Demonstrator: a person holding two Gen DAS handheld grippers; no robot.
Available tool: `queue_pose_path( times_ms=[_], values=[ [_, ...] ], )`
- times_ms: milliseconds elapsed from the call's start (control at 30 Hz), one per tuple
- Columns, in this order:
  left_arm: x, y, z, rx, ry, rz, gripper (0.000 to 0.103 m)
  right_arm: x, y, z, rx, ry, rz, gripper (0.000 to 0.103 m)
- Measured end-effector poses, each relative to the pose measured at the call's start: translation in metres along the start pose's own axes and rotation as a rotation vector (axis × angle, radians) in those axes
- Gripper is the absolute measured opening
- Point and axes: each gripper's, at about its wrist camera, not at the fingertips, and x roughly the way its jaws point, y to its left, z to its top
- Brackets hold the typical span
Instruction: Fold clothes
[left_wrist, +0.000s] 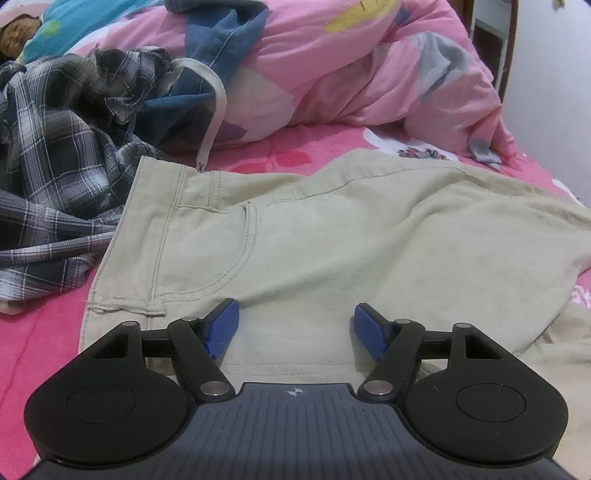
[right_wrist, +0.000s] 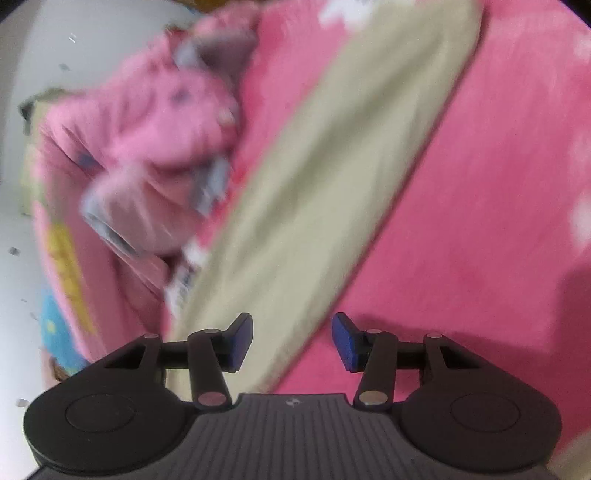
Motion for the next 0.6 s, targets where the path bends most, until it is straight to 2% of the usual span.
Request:
queue_pose_path(
  times_ms=[100,167,300,367,433,500,533,567,600],
  values=[
    [0.0,0.003,-0.001,-0.016,-0.005,-0.017,0.072,0.018,0.011,-0.029,0.009,0.097,0.087,0.04],
    [-0.001,0.005,-0.002,-0.027,-0.008,-0.025,0.072,0.009,0.017,-0.036,-0.023,0.055,0.098,0.005],
    [-0.001,0.006,-0.002,-0.036,-0.01,-0.032,0.072,-0.017,0.028,-0.051,-0.091,-0.034,0.11,0.005],
    [-0.001,0.005,-0.002,-0.032,-0.01,-0.03,0.072,-0.022,0.023,-0.054,-0.095,-0.032,0.063,0.005],
    [-0.001,0.004,-0.002,-0.024,-0.008,-0.026,0.073,-0.017,0.011,-0.054,-0.115,-0.016,-0.06,0.003],
    [-0.001,0.004,-0.002,-0.02,-0.007,-0.025,0.073,-0.018,-0.005,-0.052,-0.061,-0.003,-0.009,0.004],
    [-0.001,0.005,-0.002,-0.023,-0.007,-0.028,0.073,-0.026,-0.009,-0.049,-0.016,-0.013,-0.001,0.009],
    [-0.002,0.005,-0.002,-0.025,-0.008,-0.03,0.073,-0.035,-0.007,-0.048,-0.018,-0.052,-0.027,0.013],
    [-0.002,0.006,-0.003,-0.028,-0.009,-0.032,0.073,-0.047,0.001,-0.048,-0.07,-0.115,-0.073,0.014]
  ],
)
